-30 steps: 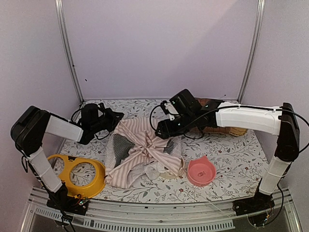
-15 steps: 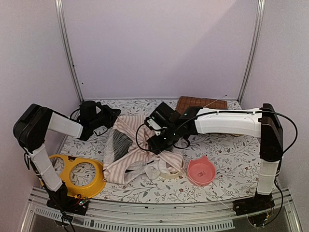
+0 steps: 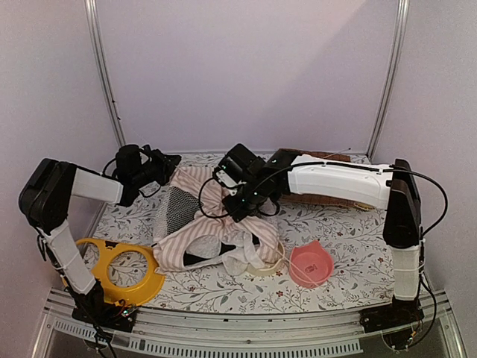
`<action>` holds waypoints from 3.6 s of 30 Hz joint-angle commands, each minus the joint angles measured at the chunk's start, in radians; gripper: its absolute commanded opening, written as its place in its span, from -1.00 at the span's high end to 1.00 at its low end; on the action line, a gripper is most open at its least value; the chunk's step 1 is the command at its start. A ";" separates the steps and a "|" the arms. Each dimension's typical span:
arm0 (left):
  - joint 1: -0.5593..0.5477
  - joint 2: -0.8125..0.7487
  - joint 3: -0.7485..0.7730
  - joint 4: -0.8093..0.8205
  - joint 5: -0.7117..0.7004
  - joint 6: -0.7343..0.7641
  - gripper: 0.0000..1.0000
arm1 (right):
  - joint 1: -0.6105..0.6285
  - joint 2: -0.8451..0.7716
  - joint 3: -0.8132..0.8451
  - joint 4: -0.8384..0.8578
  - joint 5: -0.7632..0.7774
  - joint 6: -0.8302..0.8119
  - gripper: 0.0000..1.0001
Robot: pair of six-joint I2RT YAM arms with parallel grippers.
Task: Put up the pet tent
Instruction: Adjust the tent pole of the tent.
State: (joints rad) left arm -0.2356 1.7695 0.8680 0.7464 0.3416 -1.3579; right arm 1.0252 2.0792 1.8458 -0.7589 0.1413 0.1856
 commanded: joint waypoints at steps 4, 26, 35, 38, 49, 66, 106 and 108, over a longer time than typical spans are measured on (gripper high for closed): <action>-0.041 0.032 0.042 0.011 0.098 0.038 1.00 | -0.151 -0.128 -0.118 -0.016 0.208 0.028 1.00; 0.000 -0.048 -0.052 -0.010 -0.002 0.177 0.78 | -0.195 -0.233 -0.202 0.202 0.156 -0.292 1.00; 0.104 0.087 0.174 -0.064 0.057 0.255 -0.09 | -0.186 -0.375 -0.450 0.366 0.171 -0.408 1.00; 0.117 0.145 0.278 -0.085 0.041 0.262 -0.21 | -0.166 -0.410 -0.495 0.409 0.183 -0.423 1.00; 0.189 0.422 0.634 -0.212 0.007 0.211 -0.30 | -0.101 -0.447 -0.543 0.406 0.222 -0.473 1.00; 0.201 0.320 0.488 -0.215 0.020 0.262 1.00 | -0.160 -0.393 -0.480 0.496 0.178 -0.554 0.88; -0.270 0.010 -0.076 0.091 -0.133 -0.004 1.00 | -0.048 0.109 0.073 0.413 -0.155 -0.207 -0.13; -0.274 0.000 -0.094 0.100 -0.135 -0.006 1.00 | -0.048 0.135 0.097 0.424 -0.137 -0.206 -0.13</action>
State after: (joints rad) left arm -0.4664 1.7992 0.8101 0.8116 0.1673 -1.3575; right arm 0.9749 2.1643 1.8835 -0.3763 -0.0063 -0.0265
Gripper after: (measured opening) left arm 0.003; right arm 0.565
